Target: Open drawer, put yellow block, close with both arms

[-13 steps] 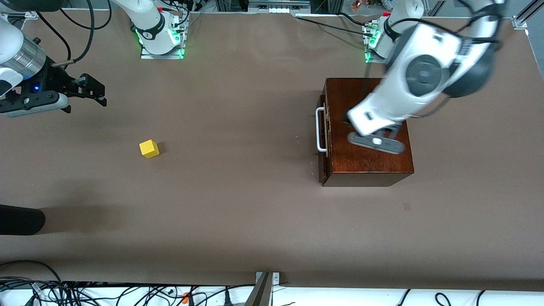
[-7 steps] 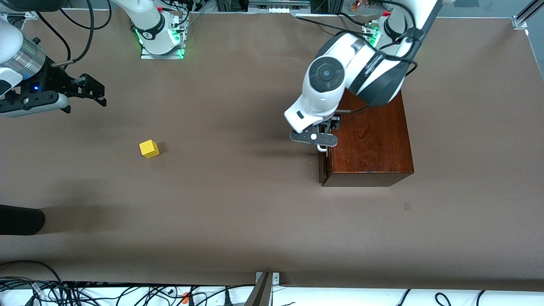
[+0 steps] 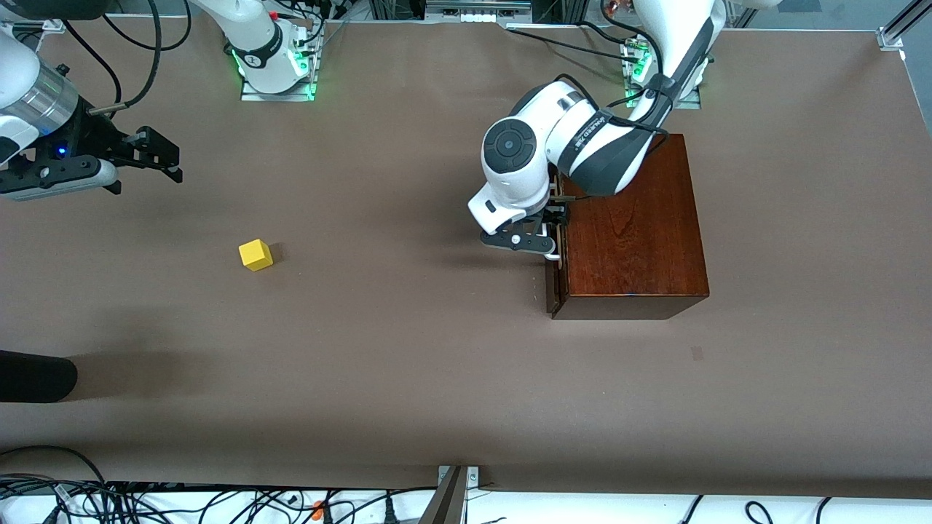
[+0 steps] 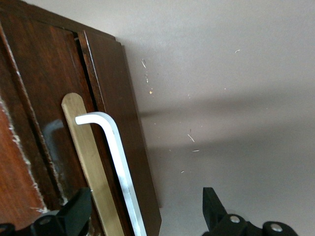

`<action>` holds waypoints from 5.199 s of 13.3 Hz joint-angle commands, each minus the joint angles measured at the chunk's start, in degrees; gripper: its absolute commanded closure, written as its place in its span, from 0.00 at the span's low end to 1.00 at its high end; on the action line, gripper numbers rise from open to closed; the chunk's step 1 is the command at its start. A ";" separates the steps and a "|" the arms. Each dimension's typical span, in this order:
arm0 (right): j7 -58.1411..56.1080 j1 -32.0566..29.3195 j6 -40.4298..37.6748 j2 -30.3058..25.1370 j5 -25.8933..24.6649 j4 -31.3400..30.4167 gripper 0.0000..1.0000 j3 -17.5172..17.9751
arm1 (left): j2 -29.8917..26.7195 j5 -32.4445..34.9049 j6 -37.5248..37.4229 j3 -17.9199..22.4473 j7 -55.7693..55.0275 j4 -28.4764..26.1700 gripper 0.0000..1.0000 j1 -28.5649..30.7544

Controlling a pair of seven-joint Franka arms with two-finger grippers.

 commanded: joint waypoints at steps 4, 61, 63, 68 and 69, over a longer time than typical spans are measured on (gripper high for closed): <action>-0.39 0.04 -0.32 0.25 0.29 1.05 0.00 0.00 | -0.52 2.97 -0.13 0.61 -2.45 -1.51 0.00 -1.18; -0.39 -0.40 0.30 0.78 0.29 0.97 0.00 -0.44 | 10.82 1.49 11.91 0.44 -12.91 9.38 0.00 -8.83; -0.39 -0.40 0.30 0.78 0.20 0.97 0.00 -0.44 | 10.73 1.22 11.91 0.44 -12.83 9.73 0.00 -9.09; -0.48 0.82 1.44 4.98 -0.58 1.92 0.00 0.17 | 9.42 1.22 9.64 0.35 -12.83 12.44 0.00 -9.01; -0.48 1.18 1.00 7.35 -0.59 3.93 0.00 0.00 | 8.72 1.40 6.84 0.44 -12.65 12.72 0.00 -9.01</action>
